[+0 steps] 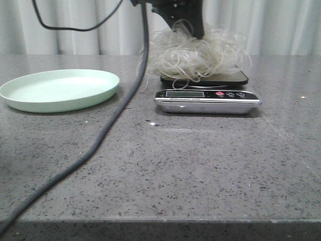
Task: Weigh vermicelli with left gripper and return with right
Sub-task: 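Lift the vermicelli with the left gripper and release it onto the scale, then withdraw the left gripper while the vermicelli rests on the scale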
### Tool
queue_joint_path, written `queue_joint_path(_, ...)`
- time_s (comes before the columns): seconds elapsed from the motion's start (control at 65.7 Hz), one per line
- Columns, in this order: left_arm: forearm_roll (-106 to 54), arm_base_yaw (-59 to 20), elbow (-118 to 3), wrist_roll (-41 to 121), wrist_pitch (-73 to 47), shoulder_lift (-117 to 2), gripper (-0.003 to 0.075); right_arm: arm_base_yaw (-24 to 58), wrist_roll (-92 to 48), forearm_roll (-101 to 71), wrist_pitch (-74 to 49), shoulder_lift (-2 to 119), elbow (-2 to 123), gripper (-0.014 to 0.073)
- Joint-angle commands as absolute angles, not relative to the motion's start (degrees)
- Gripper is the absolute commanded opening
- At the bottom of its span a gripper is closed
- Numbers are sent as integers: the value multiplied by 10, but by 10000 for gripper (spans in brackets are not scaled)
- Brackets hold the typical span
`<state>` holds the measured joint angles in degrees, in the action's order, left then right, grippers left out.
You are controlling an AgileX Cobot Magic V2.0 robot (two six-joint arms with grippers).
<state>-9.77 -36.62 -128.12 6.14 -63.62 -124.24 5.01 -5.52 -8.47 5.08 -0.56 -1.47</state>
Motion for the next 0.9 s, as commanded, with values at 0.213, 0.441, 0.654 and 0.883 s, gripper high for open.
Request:
queue_joint_path(0.213,-111,-373,-1321,61,-615,-1227,410,48,-59,-83,94,-15,-11,181)
queue_joint_path(0.441,-111,-366,-1407,56,-679,-1221,473,48,-59,-83,94,-15,-11,181)
queue_joint_path(0.654,-107,-343,-1445,45,-688,-1180,471,48,-59,-83,94,-15,-11,181)
queue_joint_path(0.883,-82,-298,-1443,41,-723,-1125,470,48,-59,-83,94,-15,-11,181)
